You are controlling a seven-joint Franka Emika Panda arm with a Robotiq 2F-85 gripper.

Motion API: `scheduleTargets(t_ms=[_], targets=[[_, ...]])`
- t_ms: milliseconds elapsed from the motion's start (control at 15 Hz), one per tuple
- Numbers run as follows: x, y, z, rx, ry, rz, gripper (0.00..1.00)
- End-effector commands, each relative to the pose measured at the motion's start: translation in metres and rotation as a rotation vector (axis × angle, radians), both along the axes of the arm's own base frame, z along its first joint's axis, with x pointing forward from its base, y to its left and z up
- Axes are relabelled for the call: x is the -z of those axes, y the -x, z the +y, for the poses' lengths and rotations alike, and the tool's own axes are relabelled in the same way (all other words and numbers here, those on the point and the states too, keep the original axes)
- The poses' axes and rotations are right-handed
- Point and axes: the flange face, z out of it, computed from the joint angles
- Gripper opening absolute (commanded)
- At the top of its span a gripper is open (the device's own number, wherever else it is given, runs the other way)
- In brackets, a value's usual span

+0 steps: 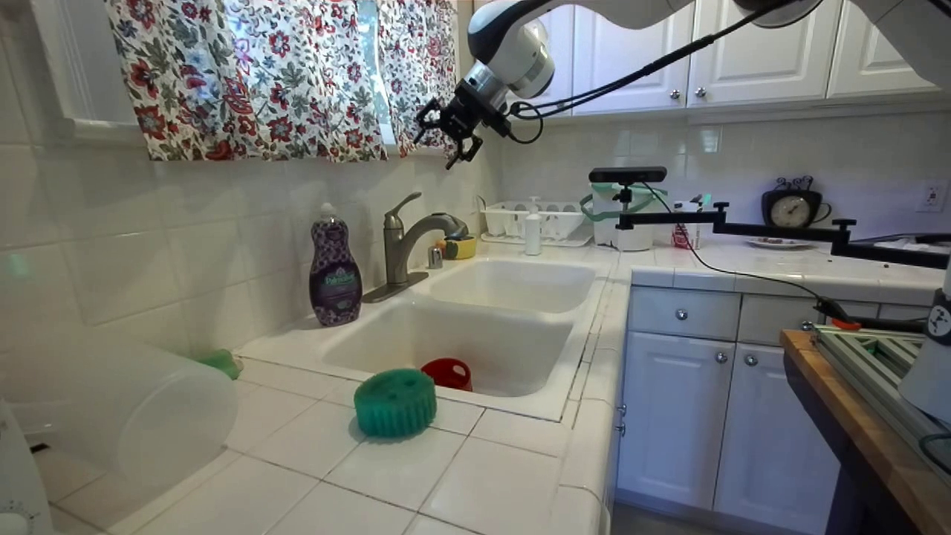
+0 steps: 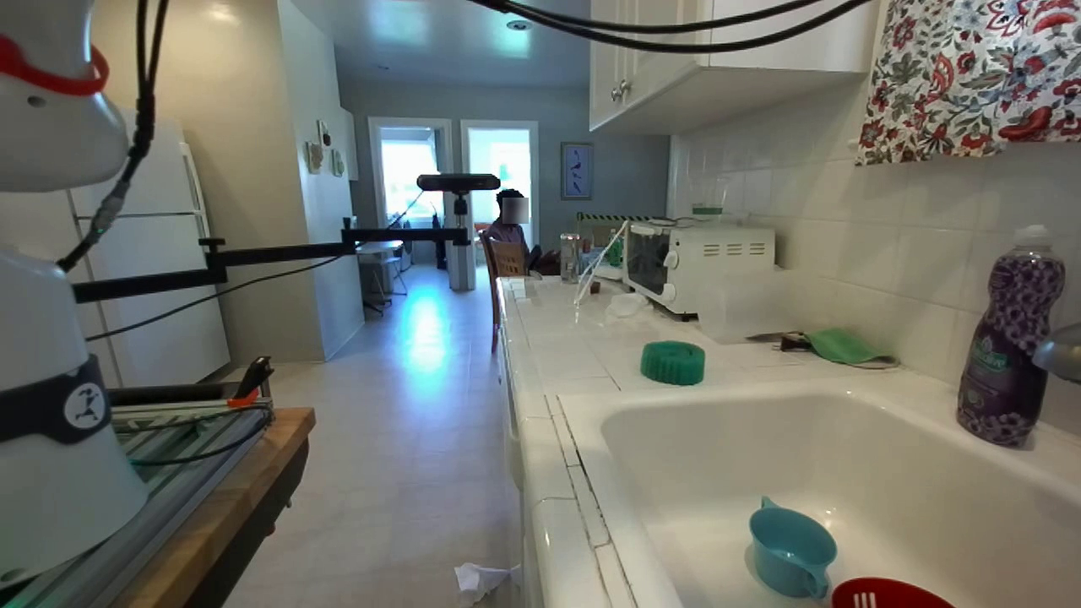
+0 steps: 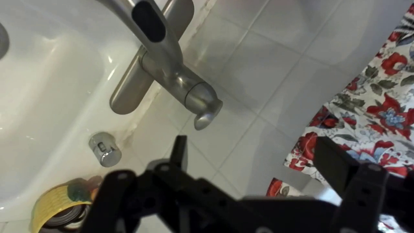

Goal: Open the tap

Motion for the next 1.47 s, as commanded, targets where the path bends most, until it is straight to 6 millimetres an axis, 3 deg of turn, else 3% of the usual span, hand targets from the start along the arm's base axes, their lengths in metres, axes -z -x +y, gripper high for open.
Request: scheduleTargets(t_ms=[0, 267, 333, 667, 1400], targets=[[0.006, -0.021, -0.007, 0.124, -0.05, 0.007, 1.0], [0.008, -0.023, -0.013, 0.305, -0.138, 0.049, 1.0], [0.013, -0.018, -0.01, 0.23, -0.104, 0.036, 1.0], [0.01, -0.019, -0.013, 0.268, -0.138, 0.028, 1.0], [0.066, -0.024, -0.006, 0.261, -0.171, -0.087, 1.0]])
